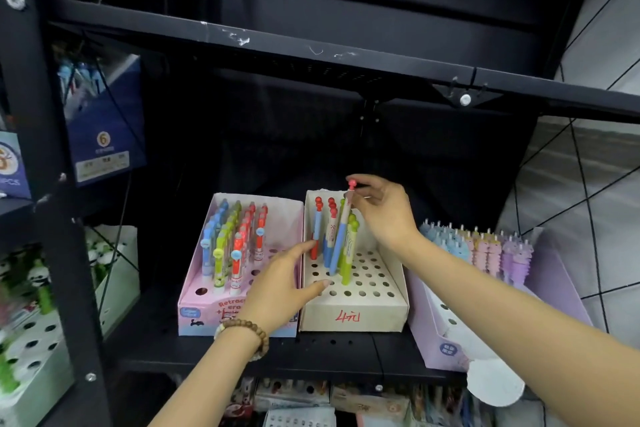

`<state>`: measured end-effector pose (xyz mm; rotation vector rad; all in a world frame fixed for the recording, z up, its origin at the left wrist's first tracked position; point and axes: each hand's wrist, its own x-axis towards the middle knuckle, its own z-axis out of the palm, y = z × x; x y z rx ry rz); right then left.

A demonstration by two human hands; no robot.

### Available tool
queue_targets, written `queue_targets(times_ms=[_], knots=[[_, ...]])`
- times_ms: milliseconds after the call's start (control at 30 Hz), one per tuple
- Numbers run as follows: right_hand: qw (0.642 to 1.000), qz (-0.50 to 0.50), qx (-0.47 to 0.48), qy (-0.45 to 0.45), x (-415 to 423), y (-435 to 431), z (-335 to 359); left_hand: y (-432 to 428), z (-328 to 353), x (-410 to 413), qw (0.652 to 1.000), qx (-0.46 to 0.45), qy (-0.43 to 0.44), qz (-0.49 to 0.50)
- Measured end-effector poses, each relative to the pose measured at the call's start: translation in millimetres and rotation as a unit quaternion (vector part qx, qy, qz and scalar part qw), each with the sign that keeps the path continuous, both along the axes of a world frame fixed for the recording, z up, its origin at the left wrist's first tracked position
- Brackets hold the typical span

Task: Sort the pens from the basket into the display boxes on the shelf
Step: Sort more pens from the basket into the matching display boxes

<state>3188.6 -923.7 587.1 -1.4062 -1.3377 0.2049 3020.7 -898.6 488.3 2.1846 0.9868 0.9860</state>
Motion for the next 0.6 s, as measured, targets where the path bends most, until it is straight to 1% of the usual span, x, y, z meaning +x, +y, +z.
queue_targets(times_ms=[100,300,467,600], knots=[[1.000,0.005,0.005,-0.001,-0.2,2.2,-0.2,0.0,0.8,0.5,1.000,0.001,-0.001,0.002],[0.999,-0.009,0.044,0.010,-0.3,1.5,-12.0,0.8,-0.5,2.7,1.000,0.014,-0.004,0.009],[1.000,0.012,0.015,-0.002,3.3,5.8,-3.5,4.5,10.8,15.4,0.998,0.042,-0.034,0.037],[0.999,0.045,-0.015,-0.012,4.8,7.0,5.9,13.3,31.5,40.1,0.996,-0.016,-0.092,-0.005]])
